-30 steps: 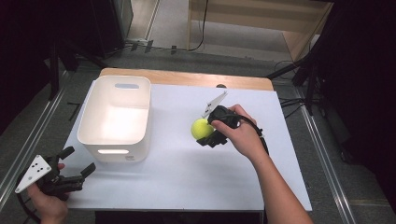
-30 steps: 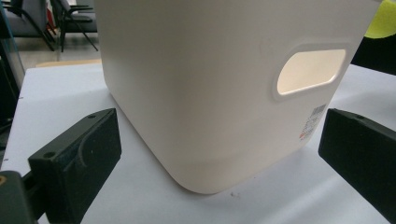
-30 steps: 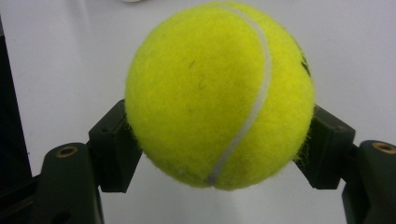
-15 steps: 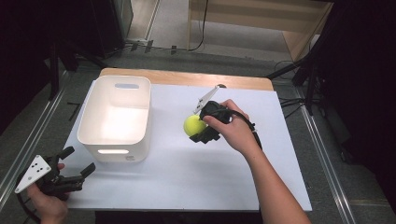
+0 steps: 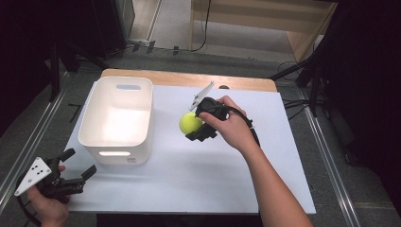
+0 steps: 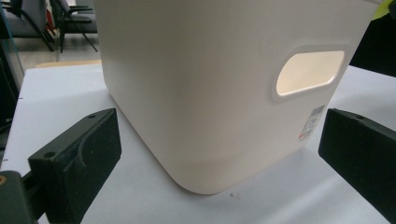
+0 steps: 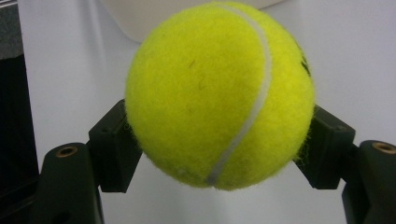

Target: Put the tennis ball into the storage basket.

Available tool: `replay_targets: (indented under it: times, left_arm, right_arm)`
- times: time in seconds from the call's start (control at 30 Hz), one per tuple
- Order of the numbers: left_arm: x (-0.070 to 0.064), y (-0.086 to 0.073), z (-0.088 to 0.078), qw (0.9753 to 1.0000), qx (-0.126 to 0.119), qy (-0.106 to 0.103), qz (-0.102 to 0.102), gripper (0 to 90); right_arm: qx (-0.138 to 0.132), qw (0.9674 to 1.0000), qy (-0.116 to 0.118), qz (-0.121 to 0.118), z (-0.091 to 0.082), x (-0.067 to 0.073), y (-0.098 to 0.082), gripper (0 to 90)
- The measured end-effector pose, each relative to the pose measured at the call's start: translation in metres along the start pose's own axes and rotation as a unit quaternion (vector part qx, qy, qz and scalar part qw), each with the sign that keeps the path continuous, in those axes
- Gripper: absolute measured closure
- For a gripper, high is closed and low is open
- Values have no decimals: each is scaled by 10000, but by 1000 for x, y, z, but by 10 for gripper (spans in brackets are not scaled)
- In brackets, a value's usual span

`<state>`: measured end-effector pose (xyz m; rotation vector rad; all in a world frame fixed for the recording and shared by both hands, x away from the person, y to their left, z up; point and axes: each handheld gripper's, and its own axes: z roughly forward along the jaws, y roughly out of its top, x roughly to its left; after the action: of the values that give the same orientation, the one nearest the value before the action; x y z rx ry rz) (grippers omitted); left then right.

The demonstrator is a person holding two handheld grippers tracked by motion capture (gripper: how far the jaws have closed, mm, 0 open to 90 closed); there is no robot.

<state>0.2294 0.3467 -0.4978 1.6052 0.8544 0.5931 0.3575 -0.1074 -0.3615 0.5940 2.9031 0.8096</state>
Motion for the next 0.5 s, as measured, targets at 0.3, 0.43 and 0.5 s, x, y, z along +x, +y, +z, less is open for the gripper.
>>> replay_targets:
  times: [0.3,0.43,0.5]
  left_arm:
    - [0,0,0,10000,1,-4,4,0]
    - [0,0,0,10000,-4,-3,-14,0]
    - [0,0,0,10000,-3,-1,-11,0]
  right_arm:
    - [-19,10000,48,-56,2,-1,10,243]
    - [-3,10000,76,-60,3,0,16,243]
    - [-18,9999,60,-99,3,0,19,243]
